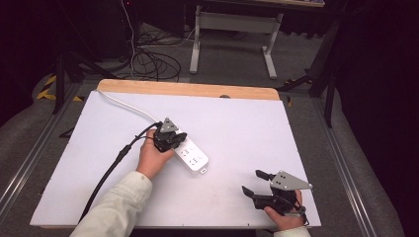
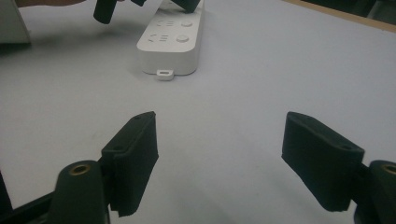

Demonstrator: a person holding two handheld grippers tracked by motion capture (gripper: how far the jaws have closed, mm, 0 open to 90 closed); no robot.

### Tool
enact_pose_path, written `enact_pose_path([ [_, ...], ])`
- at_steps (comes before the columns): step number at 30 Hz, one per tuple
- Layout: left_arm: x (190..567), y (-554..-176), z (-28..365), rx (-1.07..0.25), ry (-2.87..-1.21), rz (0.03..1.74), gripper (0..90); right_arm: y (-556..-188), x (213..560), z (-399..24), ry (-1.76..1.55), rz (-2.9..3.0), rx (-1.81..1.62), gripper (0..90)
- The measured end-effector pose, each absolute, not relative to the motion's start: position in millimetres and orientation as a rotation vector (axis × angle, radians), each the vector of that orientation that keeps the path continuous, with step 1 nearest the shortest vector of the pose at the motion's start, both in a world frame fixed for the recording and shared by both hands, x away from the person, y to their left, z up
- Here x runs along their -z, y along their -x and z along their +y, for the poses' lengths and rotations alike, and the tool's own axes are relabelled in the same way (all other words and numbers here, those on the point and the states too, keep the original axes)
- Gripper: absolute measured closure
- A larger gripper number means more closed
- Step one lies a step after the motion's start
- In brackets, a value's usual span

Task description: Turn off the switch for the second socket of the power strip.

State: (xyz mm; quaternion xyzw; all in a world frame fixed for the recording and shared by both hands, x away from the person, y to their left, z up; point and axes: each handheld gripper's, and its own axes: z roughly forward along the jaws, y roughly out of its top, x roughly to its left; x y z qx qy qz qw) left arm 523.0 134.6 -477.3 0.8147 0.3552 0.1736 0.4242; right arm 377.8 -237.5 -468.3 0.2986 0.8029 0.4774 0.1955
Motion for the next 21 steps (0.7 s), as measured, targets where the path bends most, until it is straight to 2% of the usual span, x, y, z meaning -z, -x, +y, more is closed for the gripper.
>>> enact_pose_path([
  [21, 475.9, -524.1, 134.0, -0.412, -2.041, 0.914, 90.0, -378.6, 469.1, -237.4, -0.845, 2.259, -1.342, 27.3],
])
